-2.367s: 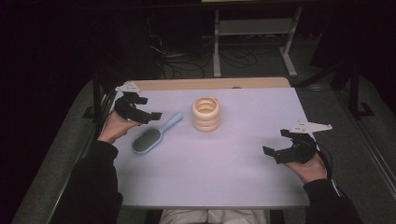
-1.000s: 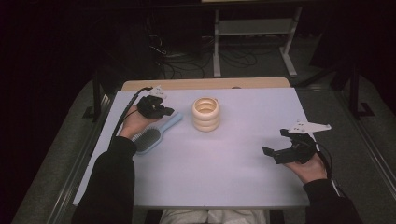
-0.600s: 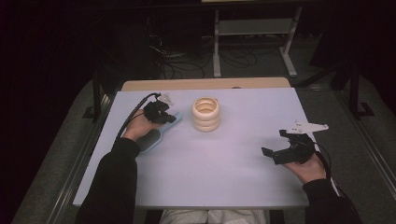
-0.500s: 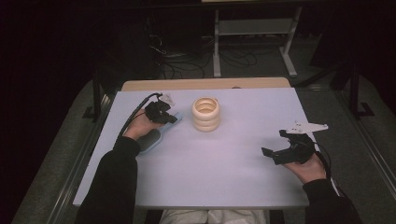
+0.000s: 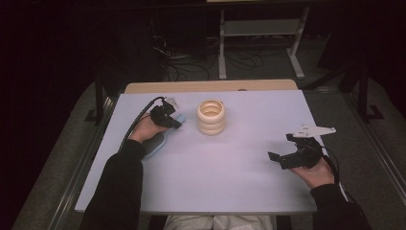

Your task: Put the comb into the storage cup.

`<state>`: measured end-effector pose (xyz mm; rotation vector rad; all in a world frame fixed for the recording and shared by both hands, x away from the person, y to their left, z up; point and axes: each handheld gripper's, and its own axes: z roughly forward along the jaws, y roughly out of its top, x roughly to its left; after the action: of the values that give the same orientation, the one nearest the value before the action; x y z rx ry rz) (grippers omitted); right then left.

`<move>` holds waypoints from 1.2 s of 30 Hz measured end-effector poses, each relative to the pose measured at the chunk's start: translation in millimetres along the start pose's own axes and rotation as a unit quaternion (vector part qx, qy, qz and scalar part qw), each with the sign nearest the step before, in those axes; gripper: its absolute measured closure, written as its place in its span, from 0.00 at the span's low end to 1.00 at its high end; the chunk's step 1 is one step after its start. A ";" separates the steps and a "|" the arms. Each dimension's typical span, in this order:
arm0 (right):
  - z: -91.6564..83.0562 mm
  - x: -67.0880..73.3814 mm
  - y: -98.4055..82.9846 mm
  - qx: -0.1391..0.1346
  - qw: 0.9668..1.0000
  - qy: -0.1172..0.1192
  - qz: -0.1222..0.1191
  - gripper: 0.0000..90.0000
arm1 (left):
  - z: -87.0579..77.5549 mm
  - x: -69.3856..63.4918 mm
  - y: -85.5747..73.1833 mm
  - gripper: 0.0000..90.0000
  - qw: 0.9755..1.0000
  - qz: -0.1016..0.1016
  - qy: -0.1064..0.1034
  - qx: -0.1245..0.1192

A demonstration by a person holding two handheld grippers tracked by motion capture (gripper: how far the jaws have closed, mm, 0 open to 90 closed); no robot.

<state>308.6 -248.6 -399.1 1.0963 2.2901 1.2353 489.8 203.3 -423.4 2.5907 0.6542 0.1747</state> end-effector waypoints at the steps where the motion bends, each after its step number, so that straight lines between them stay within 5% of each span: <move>1: 0.5 0.1 0.1 0.001 1.000 0.000 -0.001 0.00 | 0.6 2.6 -2.6 1.00 1.000 -0.006 0.002 0.008; 13: -0.3 2.3 1.8 0.001 1.000 0.005 0.000 0.00 | -13.2 25.6 -21.9 1.00 0.998 -0.055 0.011 0.005; 20: -1.2 1.2 1.6 0.000 1.000 0.007 0.004 0.00 | -14.9 28.1 -32.8 1.00 0.998 -0.062 0.014 0.012; 26: 0.1 1.8 1.6 0.004 1.000 0.008 0.002 0.00 | -22.1 37.6 -46.5 1.00 0.995 -0.095 0.020 0.011; 36: 0.4 2.3 1.6 0.005 1.000 0.009 0.000 0.00 | -24.6 39.8 -52.3 1.00 0.994 -0.106 0.021 0.005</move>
<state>308.1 -246.1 -397.9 1.0933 2.3125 1.2391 497.3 273.1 -425.4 2.5109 0.9417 0.1573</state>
